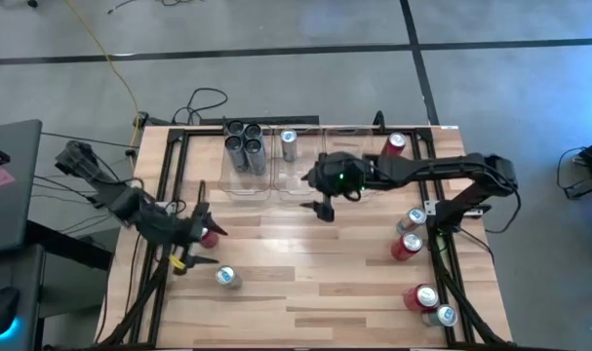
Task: Sort soda cans
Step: Put the blue soda can into the middle transparent bin
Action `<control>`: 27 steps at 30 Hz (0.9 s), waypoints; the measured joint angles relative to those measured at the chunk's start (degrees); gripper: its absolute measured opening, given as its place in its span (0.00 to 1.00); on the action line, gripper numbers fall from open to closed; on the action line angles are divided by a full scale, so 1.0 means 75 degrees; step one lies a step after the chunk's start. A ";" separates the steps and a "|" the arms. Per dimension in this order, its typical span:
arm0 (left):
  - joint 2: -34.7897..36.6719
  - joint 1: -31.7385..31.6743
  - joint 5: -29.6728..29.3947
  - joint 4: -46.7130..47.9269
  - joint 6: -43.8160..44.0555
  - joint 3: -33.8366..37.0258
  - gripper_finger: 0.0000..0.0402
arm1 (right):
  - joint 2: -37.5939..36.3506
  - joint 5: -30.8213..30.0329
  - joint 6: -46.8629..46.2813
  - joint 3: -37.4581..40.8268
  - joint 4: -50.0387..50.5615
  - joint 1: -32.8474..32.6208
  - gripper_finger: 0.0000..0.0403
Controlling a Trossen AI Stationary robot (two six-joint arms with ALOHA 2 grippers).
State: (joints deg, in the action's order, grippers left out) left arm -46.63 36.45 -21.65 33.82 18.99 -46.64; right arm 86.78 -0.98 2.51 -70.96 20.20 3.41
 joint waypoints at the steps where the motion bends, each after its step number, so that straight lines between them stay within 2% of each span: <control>1: -0.0150 0.0073 -0.0084 0.0064 0.0169 0.0012 0.86 | 0.0000 -0.0091 -0.0009 0.0000 0.0070 -0.0098 0.95; 6: -0.0991 0.0314 -0.0043 0.0013 0.0637 0.0010 0.86 | 0.0000 -0.0403 -0.0187 0.0000 0.0317 -0.0401 0.95; 12: -0.1661 0.0375 0.0886 0.0002 0.1081 0.0010 0.86 | 0.0004 -0.0499 -0.0333 0.0000 0.0485 -0.0552 0.95; 17: -0.1955 0.0378 0.1291 -0.0028 0.1308 0.0010 0.86 | 0.0006 -0.0497 -0.0339 0.0000 0.0468 -0.0558 0.95; 27: -0.2747 0.0375 0.1165 -0.0023 0.0945 0.0010 0.86 | 0.0006 -0.0497 -0.0484 0.0000 0.0480 -0.0558 0.95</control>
State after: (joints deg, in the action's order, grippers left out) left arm -67.23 39.27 -12.91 33.65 26.08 -46.57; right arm 86.83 -4.71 -1.13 -70.96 23.80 -0.78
